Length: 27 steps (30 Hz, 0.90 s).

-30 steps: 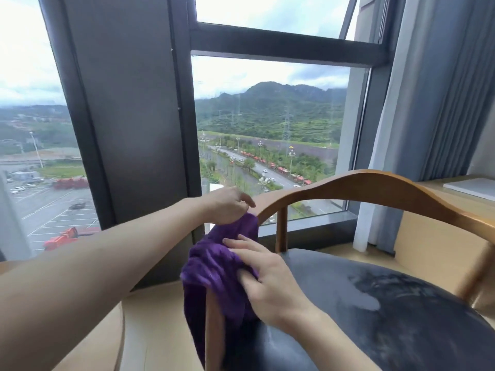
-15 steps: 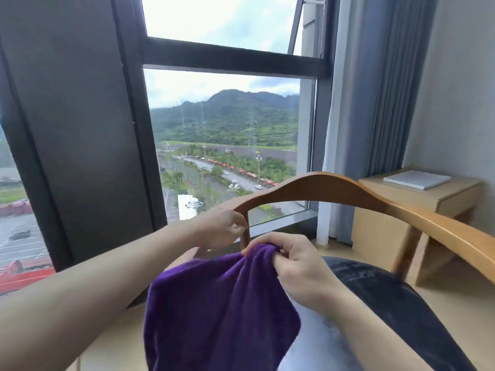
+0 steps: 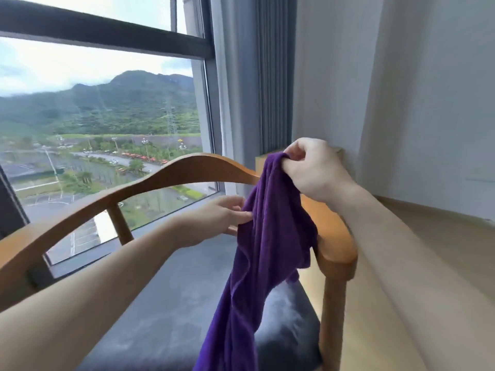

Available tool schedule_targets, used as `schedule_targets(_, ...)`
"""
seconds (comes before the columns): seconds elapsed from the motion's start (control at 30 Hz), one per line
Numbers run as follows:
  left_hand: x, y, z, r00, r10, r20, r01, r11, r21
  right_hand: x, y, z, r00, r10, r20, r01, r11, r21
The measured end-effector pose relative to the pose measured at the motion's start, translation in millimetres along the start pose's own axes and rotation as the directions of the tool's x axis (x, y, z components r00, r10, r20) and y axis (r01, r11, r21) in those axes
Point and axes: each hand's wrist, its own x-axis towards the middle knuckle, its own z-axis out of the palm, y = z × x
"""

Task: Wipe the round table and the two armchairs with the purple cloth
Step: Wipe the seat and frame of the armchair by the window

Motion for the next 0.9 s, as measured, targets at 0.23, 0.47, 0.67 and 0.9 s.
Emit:
schedule_targets(0.23,38,74,18,0.879,0.200,-0.434,-0.092,0.962,0.259,33,60,-78,0.988,0.146,0.051,-0.154,0.952,0.264)
schedule_targets(0.47,55,124,39,0.791,0.325,-0.519,0.268,0.579,0.770,29,117,-87,0.924,0.346,0.163,-0.369,0.920,0.136)
schedule_targets(0.67,81,164,100,0.729,0.090,-0.679,0.128,0.956,0.264,5,151,-115,0.883,0.227,0.410,-0.415,0.786,0.458)
schedule_targets(0.9,97,264,132,0.705,0.161,-0.691,-0.087,0.986,0.141,42,129,-191,0.892,0.267,0.365,-0.452,0.568,0.688)
